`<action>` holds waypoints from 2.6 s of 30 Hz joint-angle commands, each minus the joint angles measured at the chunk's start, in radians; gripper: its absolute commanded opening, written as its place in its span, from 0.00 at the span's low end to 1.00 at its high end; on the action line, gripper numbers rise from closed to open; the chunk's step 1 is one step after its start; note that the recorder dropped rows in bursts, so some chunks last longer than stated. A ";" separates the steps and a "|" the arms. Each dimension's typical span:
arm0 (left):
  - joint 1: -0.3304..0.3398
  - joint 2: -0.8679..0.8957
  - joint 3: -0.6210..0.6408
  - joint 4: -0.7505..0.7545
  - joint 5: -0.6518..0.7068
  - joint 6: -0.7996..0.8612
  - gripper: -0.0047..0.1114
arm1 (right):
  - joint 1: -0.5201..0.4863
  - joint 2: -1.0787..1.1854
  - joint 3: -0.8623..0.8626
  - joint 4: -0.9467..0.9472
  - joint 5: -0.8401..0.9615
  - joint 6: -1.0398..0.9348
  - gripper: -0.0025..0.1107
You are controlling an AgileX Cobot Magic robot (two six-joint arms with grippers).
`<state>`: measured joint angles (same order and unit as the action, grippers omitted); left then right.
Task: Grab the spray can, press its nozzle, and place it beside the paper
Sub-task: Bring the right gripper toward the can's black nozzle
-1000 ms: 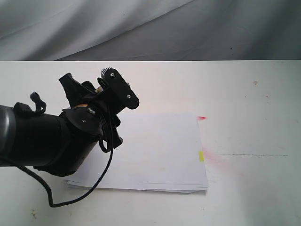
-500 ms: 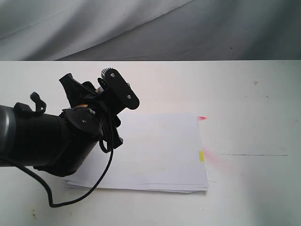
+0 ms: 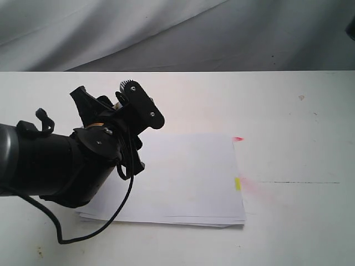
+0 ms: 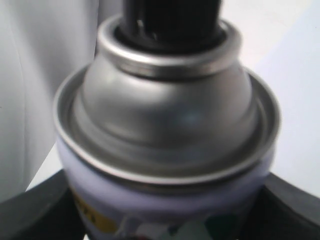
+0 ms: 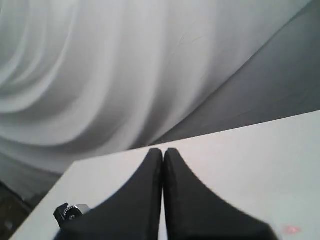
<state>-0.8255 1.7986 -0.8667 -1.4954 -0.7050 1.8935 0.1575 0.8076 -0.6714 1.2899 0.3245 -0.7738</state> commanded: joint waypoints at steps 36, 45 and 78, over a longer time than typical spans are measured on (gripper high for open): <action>-0.005 0.042 -0.010 0.008 -0.025 0.024 0.04 | 0.193 1.085 -0.907 -0.341 0.707 -0.142 0.02; -0.005 0.044 -0.010 0.008 -0.060 0.022 0.04 | 0.193 1.145 -0.907 -0.321 0.710 -0.154 0.02; -0.005 0.044 -0.010 0.010 -0.054 0.018 0.04 | 0.196 1.213 -0.900 -0.255 0.735 -0.243 0.02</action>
<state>-0.8255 1.8508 -0.8667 -1.5015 -0.7270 1.9131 0.3487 2.0244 -1.5749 1.0353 1.0543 -1.0068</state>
